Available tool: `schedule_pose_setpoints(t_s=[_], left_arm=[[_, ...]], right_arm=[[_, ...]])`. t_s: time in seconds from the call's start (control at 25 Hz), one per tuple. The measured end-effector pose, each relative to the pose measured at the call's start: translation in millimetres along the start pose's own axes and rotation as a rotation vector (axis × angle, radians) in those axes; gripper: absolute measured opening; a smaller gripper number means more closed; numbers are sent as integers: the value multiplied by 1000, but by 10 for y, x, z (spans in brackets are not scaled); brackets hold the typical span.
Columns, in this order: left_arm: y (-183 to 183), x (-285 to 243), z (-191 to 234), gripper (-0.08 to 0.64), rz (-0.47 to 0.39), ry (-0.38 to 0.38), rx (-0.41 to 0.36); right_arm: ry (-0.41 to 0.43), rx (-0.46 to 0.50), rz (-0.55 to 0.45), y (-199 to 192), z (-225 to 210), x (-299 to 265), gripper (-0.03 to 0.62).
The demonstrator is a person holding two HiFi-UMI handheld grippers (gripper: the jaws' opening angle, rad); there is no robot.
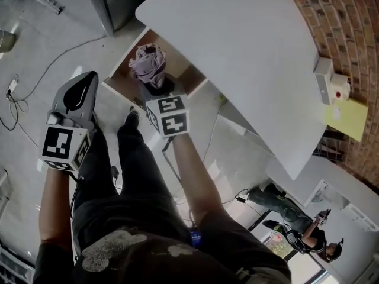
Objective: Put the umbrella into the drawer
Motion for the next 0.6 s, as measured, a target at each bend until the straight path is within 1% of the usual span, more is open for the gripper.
schedule_pose_setpoints(t_s=[0.2,0.44,0.6], left_arm=[[-182,-49,127,11,36,3,42],[-355,-176,208,11,63,-7,61],[-485,-226,289,11,77,-8,82]], right_arm=[[-31,-16,30,-127,-83,-279,232],[-65,-79,81,-395,-244,-581,232],[-70,-101,119,-557,-313,-764,232]])
Point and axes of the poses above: the fingertips, and each gripper's own axes: x backward along the fingers, z to its left, y out of its top, the point moved 4 cm from there along x, backward along the fingers, and after that the axes turned 14 degrees about x, right-handed, at the moved point
